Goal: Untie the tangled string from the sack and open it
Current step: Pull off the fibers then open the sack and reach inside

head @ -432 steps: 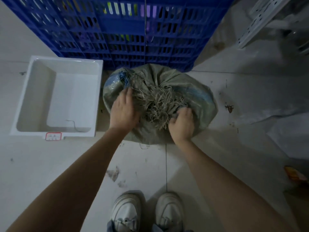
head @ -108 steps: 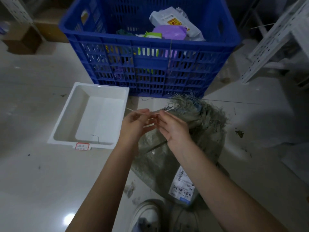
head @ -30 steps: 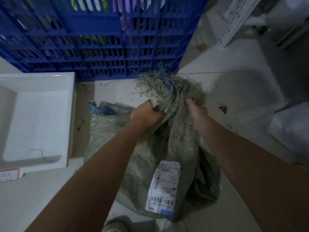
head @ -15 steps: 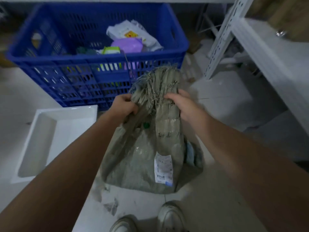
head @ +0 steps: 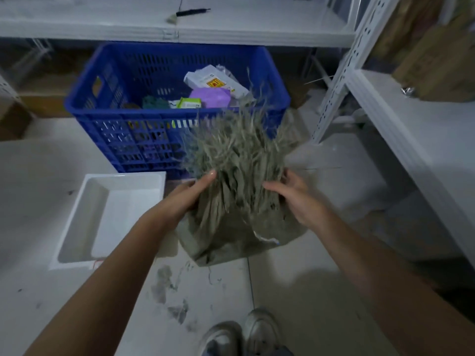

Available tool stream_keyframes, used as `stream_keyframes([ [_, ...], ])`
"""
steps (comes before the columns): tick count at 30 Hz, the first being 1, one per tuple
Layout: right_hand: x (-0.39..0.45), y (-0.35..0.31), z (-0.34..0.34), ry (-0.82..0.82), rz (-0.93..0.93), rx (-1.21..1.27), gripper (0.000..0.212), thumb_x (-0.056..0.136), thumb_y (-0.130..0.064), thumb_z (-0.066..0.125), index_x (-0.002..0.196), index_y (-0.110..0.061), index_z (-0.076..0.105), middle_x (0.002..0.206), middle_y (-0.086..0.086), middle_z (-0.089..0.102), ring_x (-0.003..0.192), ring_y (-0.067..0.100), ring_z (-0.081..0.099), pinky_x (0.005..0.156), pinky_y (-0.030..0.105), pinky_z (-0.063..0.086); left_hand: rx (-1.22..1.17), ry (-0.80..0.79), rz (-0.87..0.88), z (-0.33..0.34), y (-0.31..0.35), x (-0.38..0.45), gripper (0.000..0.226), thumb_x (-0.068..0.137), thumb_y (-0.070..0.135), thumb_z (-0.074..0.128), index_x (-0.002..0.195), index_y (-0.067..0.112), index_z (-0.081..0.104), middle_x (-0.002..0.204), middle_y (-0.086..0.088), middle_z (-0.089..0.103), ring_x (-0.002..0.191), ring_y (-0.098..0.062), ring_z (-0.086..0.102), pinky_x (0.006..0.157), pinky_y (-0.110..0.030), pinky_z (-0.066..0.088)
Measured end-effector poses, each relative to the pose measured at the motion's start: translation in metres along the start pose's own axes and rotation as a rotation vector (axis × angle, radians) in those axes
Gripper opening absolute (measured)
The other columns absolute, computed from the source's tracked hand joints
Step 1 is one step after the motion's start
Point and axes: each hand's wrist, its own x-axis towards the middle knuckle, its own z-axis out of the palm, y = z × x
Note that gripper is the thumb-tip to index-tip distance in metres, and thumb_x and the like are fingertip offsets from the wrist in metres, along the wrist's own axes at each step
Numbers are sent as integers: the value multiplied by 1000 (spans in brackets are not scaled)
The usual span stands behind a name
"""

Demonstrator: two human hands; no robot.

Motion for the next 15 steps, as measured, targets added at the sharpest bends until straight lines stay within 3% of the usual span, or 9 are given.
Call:
stream_keyframes([
  [4, -3, 26, 2, -58, 31, -221, 38, 77, -15, 75, 108, -29, 59, 115, -2, 67, 110, 17, 62, 102, 41, 47, -66, 178, 23, 20, -11, 10, 31, 86, 29, 65, 115, 17, 62, 104, -6, 65, 87, -19, 64, 77, -24, 53],
  [7, -4, 24, -2, 28, -22, -293, 42, 76, -12, 76, 114, -20, 61, 114, 2, 68, 109, 22, 63, 101, 46, 47, -105, 286, 101, 12, -13, 13, 19, 87, 2, 61, 100, 16, 62, 84, -1, 62, 69, -8, 57, 53, -8, 51],
  [9, -10, 9, -5, 137, -76, -261, 42, 77, -5, 74, 115, -13, 61, 114, 5, 66, 108, 22, 61, 101, 43, 47, -80, 353, 146, -2, -9, 7, 18, 84, -3, 61, 86, 15, 63, 78, 3, 62, 70, -9, 57, 60, -13, 50],
  [12, -22, -12, -18, 272, -172, -223, 48, 78, 4, 70, 123, 1, 53, 112, 4, 60, 102, 15, 57, 92, 27, 47, -76, 423, 205, -26, 0, -6, 19, 84, -1, 63, 97, 13, 64, 84, -1, 63, 69, -7, 61, 63, -16, 49],
  [14, -35, -16, -25, 301, -250, -317, 43, 77, 1, 72, 117, -1, 56, 102, 1, 61, 88, 1, 61, 78, 11, 48, -39, 517, 192, -38, -2, -13, 21, 85, 12, 63, 106, 11, 62, 93, -6, 64, 77, -13, 64, 68, -24, 52],
  [15, -41, -12, -27, 309, -257, -369, 38, 77, -2, 73, 111, -3, 59, 96, 1, 62, 79, -6, 63, 69, 4, 47, 50, 604, 145, -41, -7, -16, 35, 82, 29, 64, 108, 6, 61, 101, -11, 64, 87, -24, 64, 74, -32, 53],
])
